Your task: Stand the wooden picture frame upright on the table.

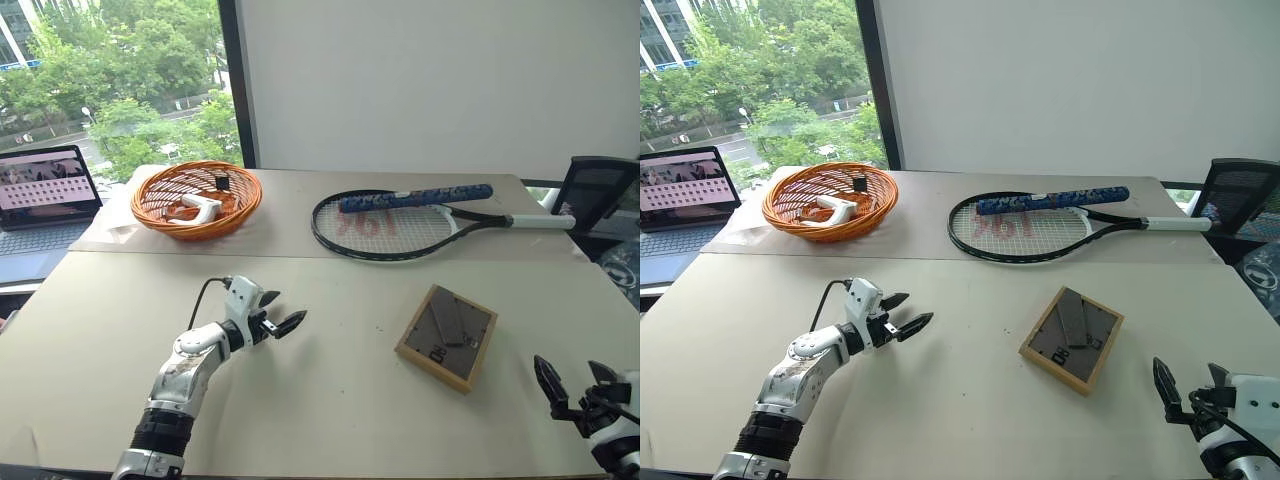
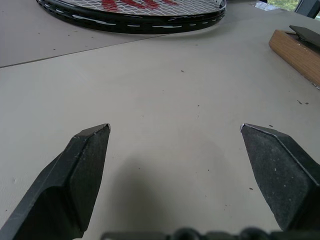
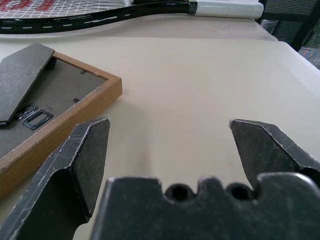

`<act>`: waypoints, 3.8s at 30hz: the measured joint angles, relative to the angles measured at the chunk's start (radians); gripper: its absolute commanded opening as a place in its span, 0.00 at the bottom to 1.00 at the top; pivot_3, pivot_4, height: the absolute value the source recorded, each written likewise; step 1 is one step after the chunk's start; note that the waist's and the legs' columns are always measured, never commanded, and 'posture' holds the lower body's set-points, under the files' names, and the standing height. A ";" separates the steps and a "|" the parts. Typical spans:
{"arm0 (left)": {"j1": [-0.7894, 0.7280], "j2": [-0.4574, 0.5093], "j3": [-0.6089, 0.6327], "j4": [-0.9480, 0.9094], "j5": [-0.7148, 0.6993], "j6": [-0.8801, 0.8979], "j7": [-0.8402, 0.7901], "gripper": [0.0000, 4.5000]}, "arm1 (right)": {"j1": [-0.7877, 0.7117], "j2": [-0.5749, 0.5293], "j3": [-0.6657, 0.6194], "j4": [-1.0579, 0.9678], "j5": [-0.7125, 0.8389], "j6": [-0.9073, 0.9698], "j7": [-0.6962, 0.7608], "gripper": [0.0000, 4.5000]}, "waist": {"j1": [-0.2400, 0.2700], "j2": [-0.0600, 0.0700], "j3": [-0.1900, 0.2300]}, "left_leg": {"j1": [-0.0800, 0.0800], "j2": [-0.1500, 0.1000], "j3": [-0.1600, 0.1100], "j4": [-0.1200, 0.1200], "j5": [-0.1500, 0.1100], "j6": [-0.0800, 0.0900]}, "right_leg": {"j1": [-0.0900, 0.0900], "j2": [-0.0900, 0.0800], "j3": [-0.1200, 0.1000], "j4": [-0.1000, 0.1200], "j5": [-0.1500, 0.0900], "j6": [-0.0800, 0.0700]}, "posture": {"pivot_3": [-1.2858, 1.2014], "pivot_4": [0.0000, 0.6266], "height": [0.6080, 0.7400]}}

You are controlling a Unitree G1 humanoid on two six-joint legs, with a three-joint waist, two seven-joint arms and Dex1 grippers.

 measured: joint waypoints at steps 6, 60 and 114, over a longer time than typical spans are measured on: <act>-0.347 0.077 -0.063 0.052 -0.069 0.203 -0.227 0.75 | 0.011 -0.265 -0.120 -0.088 0.131 0.125 0.123 0.74 | 0.009 0.003 0.006 | -0.009 -0.005 -0.007 0.004 0.005 0.003 | -0.001 -0.001 -0.003 -0.001 -0.001 0.007 | 0.52 0.24 0.74; -0.240 0.068 -0.292 -0.071 0.154 0.462 -0.355 0.00 | -0.720 -0.277 0.729 0.365 -0.265 0.237 0.348 0.01 | -0.031 0.006 0.000 | 0.001 -0.008 -0.019 0.002 0.001 0.003 | 0.015 -0.003 -0.015 0.002 -0.008 -0.001 | 0.52 0.24 0.74; -0.127 -0.152 0.031 -0.066 -1.664 0.901 1.503 0.99 | -0.656 -0.386 0.792 0.469 -0.506 -0.435 0.601 0.00 | 0.027 0.003 0.002 | 0.005 -0.009 -0.021 0.003 0.004 -0.004 | 0.019 -0.004 -0.016 0.000 -0.007 -0.001 | 0.52 0.24 0.74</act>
